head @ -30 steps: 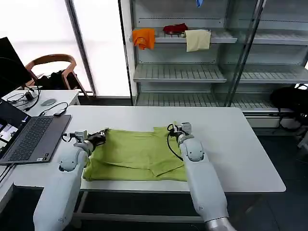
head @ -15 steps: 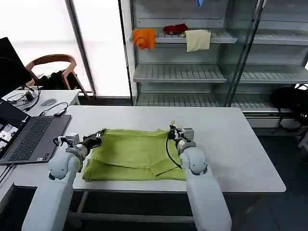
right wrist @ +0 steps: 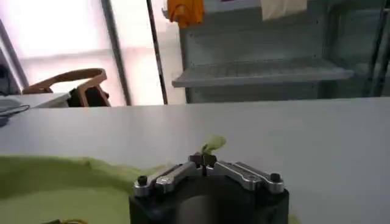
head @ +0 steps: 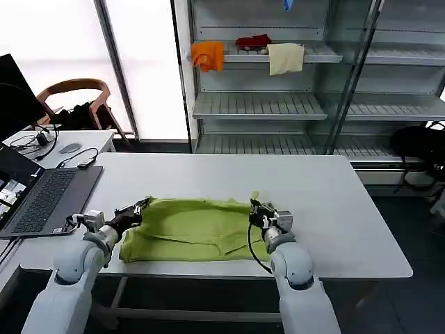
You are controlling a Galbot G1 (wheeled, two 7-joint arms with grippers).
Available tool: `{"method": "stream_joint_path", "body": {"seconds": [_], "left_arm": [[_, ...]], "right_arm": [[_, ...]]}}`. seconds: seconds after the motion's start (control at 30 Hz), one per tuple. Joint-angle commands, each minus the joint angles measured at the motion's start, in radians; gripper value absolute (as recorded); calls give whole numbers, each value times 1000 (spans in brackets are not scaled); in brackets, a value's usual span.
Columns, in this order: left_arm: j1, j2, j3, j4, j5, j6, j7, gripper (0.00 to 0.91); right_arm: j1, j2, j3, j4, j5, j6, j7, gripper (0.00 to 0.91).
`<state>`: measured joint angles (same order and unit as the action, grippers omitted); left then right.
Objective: Fold and organize the clothes.
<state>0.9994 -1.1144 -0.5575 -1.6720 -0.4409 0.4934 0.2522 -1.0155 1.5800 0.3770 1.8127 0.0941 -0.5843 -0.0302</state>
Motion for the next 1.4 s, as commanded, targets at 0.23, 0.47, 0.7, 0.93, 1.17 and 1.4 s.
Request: {"method": "stream_joint_path", "body": {"seconds": [0.23, 0.47, 0.7, 0.93, 1.17, 1.4], "left_arm": [[127, 1, -33, -96, 49, -21, 25, 0], [138, 13, -46, -103, 81, -27, 27, 0], [152, 10, -49, -104, 135, -31, 24, 0], [169, 5, -53, -118, 179, -26, 16, 10], [184, -12, -46, -137, 247, -28, -4, 907], [187, -28, -39, -147, 309, -33, -27, 907]], "right_arm": [[-103, -22, 7, 82, -3, 1, -8, 0], [-130, -36, 11, 125, -6, 0, -11, 0], [-158, -37, 9, 148, -38, 0, -28, 0], [-173, -34, 11, 145, -71, 1, -30, 0], [-184, -26, 10, 134, -197, 3, -29, 181], [-191, -24, 7, 139, -280, 5, -33, 907]]}}
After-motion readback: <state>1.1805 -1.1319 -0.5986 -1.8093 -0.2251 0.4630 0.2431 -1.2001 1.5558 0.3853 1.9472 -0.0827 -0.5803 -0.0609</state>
